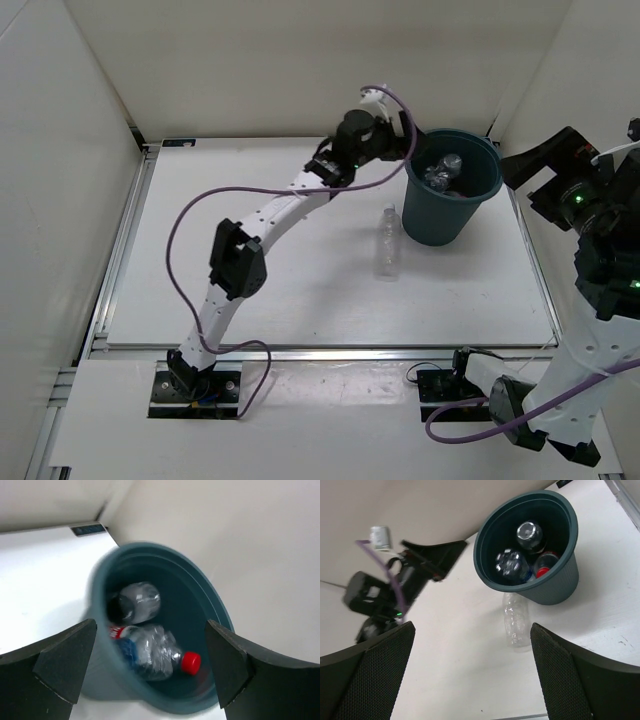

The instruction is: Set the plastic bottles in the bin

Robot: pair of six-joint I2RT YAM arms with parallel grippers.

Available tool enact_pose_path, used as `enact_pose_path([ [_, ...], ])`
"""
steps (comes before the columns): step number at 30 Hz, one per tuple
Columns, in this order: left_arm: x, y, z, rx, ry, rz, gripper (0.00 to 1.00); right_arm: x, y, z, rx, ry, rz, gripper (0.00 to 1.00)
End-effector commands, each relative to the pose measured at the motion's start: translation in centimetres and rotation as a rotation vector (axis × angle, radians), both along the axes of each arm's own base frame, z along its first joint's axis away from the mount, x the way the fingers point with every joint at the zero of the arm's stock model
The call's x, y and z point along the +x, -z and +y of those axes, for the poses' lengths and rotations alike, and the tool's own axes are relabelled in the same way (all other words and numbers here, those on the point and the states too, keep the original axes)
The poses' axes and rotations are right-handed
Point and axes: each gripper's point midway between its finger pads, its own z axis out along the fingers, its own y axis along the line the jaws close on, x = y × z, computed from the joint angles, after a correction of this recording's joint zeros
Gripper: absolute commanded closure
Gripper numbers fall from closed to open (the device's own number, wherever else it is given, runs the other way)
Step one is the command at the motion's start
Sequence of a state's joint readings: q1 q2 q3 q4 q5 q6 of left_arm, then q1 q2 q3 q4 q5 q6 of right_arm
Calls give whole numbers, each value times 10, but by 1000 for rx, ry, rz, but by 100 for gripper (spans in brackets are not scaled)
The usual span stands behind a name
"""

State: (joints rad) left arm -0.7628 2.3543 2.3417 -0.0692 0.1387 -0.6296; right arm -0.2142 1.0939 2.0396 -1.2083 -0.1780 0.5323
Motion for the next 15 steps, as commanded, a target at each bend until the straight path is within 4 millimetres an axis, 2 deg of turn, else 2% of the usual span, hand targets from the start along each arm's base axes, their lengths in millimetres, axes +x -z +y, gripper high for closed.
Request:
enact_pose_path([
  [1,33,-115,126,-73,-186,-152,0,9,-15,5,8,-37,-74,0],
  [2,27,-123,141,-71,-163,-157,0,11,-11,5,11,-37,-61,0],
  [3,29,-85,148,-18,-139,-87,0,12,-7,5,15,-37,-48,0],
  [5,20,-50,155,26,-86,-18,0,19,-1,3,17,-37,-38,0],
  [6,10,-12,159,71,-73,57,0,19,9,5,26,-45,-12,0],
  [7,5,8,162,94,-73,95,0,20,11,5,26,-45,-14,0],
  [8,-13,25,152,107,7,132,0,21,16,4,29,-45,1,0],
  [9,-22,53,150,138,55,176,0,20,23,5,42,-42,18,0],
  [10,-34,69,143,156,112,207,0,22,30,4,47,-41,37,0],
  [11,-44,79,138,166,141,229,0,17,32,7,59,-47,35,0],
  [12,-53,99,136,187,153,267,0,17,35,7,60,-47,38,0],
  [13,-57,110,132,209,167,270,0,21,49,7,69,-46,76,0],
  [14,-62,114,129,215,177,278,0,19,49,9,70,-54,67,0],
  [15,-67,129,121,230,194,300,0,17,50,9,70,-55,67,0],
])
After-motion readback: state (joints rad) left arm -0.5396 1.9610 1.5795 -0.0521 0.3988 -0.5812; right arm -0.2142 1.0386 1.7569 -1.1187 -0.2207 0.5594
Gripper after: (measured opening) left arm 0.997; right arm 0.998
